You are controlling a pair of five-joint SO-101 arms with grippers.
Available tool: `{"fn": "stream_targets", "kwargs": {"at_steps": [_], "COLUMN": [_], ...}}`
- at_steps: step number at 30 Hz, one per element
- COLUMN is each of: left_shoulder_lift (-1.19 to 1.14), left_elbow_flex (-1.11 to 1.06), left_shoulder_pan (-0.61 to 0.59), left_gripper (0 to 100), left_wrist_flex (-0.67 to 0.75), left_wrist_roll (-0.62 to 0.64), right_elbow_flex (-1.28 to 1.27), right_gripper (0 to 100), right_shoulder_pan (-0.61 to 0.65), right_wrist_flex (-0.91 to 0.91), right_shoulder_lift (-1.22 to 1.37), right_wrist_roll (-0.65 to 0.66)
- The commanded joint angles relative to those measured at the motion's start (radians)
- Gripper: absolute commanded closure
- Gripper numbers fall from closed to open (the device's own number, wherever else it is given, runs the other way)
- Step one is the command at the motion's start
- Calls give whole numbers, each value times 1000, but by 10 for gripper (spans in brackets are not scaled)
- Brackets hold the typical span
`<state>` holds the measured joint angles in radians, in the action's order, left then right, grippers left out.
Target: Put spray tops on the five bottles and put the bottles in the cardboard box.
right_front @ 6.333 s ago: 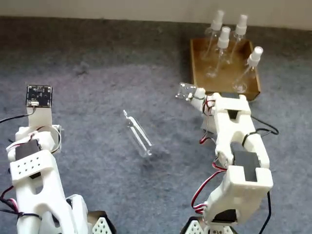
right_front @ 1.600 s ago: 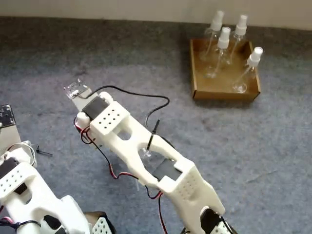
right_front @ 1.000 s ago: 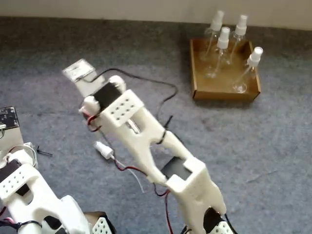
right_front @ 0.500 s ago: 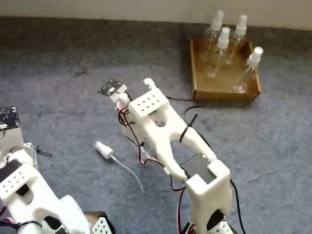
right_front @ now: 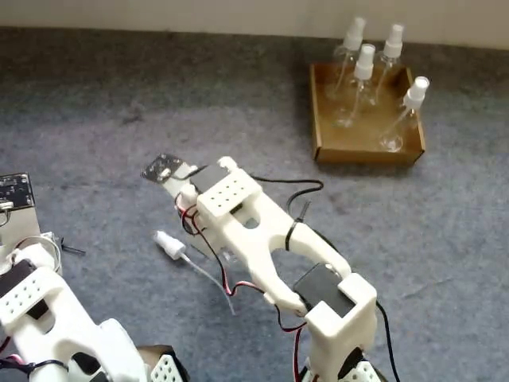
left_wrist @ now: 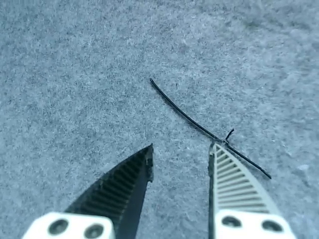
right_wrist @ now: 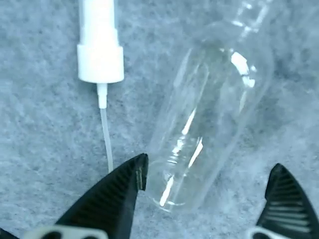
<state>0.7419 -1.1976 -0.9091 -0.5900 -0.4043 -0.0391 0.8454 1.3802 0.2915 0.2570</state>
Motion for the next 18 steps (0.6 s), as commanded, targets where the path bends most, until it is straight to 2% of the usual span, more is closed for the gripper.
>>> {"fn": "stream_targets", "kwargs": {"at_steps": [1, 10, 18], "left_shoulder_lift": [24, 24, 24], "left_elbow_flex": [5, 5, 5], "left_shoulder_pan": [25, 22, 19], "left_gripper": [818, 818, 818], "left_wrist_flex": [12, 12, 15], "left_wrist_roll": [-3, -5, -6], "right_elbow_flex": [1, 16, 35], "right_gripper": [657, 657, 658], "right_shoulder_pan": [22, -2, -8], "right_wrist_flex": [-74, -162, -367], "right_shoulder_lift": [-8, -19, -8], "right_wrist_roll": [-48, -49, -49]}}
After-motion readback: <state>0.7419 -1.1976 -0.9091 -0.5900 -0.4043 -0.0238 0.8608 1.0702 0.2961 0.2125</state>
